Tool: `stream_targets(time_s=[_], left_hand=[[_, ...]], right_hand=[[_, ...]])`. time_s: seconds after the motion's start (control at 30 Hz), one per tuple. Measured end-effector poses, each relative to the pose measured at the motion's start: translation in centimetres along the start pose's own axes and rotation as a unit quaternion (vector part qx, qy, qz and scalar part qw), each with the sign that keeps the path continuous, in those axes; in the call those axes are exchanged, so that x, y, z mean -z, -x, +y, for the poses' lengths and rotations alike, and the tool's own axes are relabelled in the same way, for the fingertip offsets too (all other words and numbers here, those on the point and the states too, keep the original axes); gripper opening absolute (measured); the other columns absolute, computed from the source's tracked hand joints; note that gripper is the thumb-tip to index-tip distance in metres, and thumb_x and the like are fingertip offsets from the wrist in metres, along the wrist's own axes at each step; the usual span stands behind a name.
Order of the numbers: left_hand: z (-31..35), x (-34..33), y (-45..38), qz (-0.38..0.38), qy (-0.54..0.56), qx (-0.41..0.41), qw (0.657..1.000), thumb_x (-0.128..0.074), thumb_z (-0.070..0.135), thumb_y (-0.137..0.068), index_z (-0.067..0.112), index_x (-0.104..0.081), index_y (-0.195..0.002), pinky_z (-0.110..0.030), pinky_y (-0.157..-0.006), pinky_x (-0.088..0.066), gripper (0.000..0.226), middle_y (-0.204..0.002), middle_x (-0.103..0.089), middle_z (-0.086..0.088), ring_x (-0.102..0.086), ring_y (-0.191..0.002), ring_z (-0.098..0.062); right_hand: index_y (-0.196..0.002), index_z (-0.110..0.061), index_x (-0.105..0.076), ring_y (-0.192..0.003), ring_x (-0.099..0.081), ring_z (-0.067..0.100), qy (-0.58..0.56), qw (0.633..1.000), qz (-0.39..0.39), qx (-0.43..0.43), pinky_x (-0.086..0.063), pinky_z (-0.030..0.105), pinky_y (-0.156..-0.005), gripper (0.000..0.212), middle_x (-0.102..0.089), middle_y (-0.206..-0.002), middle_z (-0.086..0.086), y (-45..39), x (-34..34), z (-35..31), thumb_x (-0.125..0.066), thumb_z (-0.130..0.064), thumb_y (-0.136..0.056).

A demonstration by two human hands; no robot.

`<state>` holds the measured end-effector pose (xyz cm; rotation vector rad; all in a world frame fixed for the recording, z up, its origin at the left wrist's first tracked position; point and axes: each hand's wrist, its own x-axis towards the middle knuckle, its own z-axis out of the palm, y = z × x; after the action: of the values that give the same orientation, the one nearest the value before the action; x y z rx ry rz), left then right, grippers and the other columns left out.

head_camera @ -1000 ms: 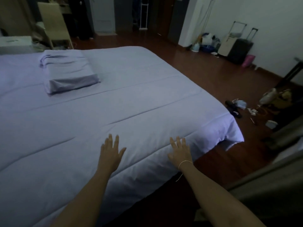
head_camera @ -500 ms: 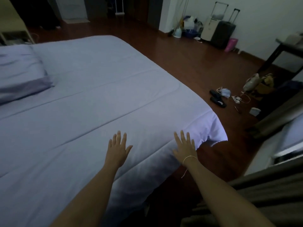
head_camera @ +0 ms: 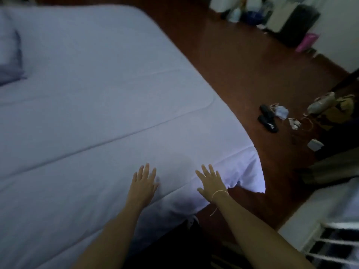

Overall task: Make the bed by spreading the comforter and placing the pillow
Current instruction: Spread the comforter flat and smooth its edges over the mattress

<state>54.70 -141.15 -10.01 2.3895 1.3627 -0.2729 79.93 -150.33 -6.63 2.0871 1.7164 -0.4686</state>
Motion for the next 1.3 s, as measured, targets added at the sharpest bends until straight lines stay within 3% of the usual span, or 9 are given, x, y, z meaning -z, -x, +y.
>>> stream_targets(time_s=[0.1,0.23,0.37,0.5,0.7,0.93,1.03,1.13,1.3], left_hand=[[0.9,-3.8,0.3,-0.061,0.017,0.077,0.995,-0.036,0.047,-0.079,0.01,-0.056,-0.121,-0.055,-0.079,-0.054,0.06,-0.126,-0.059,-0.024,-0.061,-0.108,-0.044],[3.6,-6.4,-0.2,-0.044,0.01,0.143,0.989,-0.036,0.062,-0.076,0.016,-0.04,-0.138,-0.061,-0.095,-0.04,0.077,-0.14,-0.045,-0.026,-0.047,-0.123,-0.048],[6.2,-7.7,-1.2,-0.015,-0.028,0.17,0.985,-0.031,0.067,-0.08,0.027,-0.036,-0.143,-0.068,-0.098,-0.031,0.074,-0.149,-0.037,-0.019,-0.037,-0.131,-0.049],[6.7,-8.9,-1.5,0.047,-0.086,0.181,0.979,-0.037,0.057,-0.091,0.03,-0.044,-0.139,-0.064,-0.097,-0.037,0.055,-0.145,-0.045,-0.014,-0.044,-0.127,-0.047],[6.6,-11.4,-2.1,0.178,-0.147,0.132,0.964,-0.046,0.02,-0.093,0.018,-0.049,-0.133,-0.061,-0.096,-0.042,0.04,-0.134,-0.057,-0.012,-0.052,-0.12,-0.047],[10.5,-12.2,-0.3,0.186,-0.135,0.135,0.964,-0.041,0.01,-0.085,0.011,-0.044,-0.131,-0.06,-0.088,-0.047,0.047,-0.13,-0.059,-0.016,-0.058,-0.113,-0.045],[13.1,-11.6,-1.7,0.153,-0.119,0.17,0.966,-0.04,0.027,-0.09,0.011,-0.044,-0.134,-0.062,-0.093,-0.04,0.047,-0.136,-0.052,-0.021,-0.053,-0.12,-0.042],[17.2,-10.9,-4.5,0.133,-0.095,0.133,0.978,-0.036,0.041,-0.089,0.011,-0.042,-0.136,-0.063,-0.096,-0.038,0.055,-0.138,-0.048,-0.024,-0.051,-0.123,-0.042],[26.6,-8.5,-13.2,0.099,-0.047,0.061,0.992,-0.031,0.05,-0.088,0.017,-0.034,-0.142,-0.06,-0.099,-0.04,0.063,-0.147,-0.039,-0.02,-0.042,-0.133,-0.039]], right_hand=[[-0.15,-0.027,-0.006,-0.147,0.006,0.031,0.04,0.994,-0.019,0.099,-0.004,0.047,-0.118,0.067,0.002,-0.16,0.003,-4.3,-0.9,2.1,-0.044,-0.04,-0.096],[-0.15,-0.023,-0.015,-0.147,-0.002,0.032,0.061,0.972,-0.019,0.226,-0.009,0.048,-0.118,0.068,-0.007,-0.16,0.006,-8.8,-1.9,4.0,-0.049,-0.039,-0.093],[-0.137,-0.018,-0.048,-0.13,-0.046,0.036,0.102,0.943,0.012,0.318,-0.044,0.05,-0.101,0.074,-0.048,-0.141,0.014,-11.6,-4.6,5.9,-0.074,-0.041,-0.071],[-0.116,-0.014,-0.063,-0.112,-0.061,0.036,0.062,0.887,0.203,0.409,-0.052,0.048,-0.091,0.037,-0.067,-0.119,0.009,-13.0,-6.9,7.0,-0.05,-0.008,-0.082],[-0.089,-0.016,-0.074,-0.1,-0.068,0.03,-0.032,0.847,0.305,0.434,-0.054,0.04,-0.086,0.031,-0.074,-0.1,0.003,-14.1,-7.8,7.8,-0.049,0.0,-0.081],[-0.081,-0.019,-0.073,-0.09,-0.07,0.022,-0.026,0.893,0.207,0.399,-0.044,0.033,-0.091,0.036,-0.074,-0.091,0.002,-11.3,-8.8,10.5,-0.042,-0.002,-0.073],[-0.092,-0.01,-0.068,-0.096,-0.063,0.028,-0.119,0.906,0.24,0.33,-0.036,0.038,-0.092,0.03,-0.069,-0.097,0.01,-10.7,-8.0,14.8,-0.047,-0.002,-0.072],[-0.128,-0.003,-0.053,-0.129,-0.045,0.027,-0.287,0.922,0.243,0.088,-0.028,0.031,-0.11,0.055,-0.053,-0.136,0.015,-9.9,-7.5,22.4,-0.057,0.005,-0.073],[-0.151,-0.022,0.001,-0.145,-0.017,0.029,-0.361,0.895,0.009,-0.262,-0.024,0.036,-0.115,0.093,-0.006,-0.159,0.014,-11.6,-9.3,34.8,-0.064,-0.021,-0.084]])
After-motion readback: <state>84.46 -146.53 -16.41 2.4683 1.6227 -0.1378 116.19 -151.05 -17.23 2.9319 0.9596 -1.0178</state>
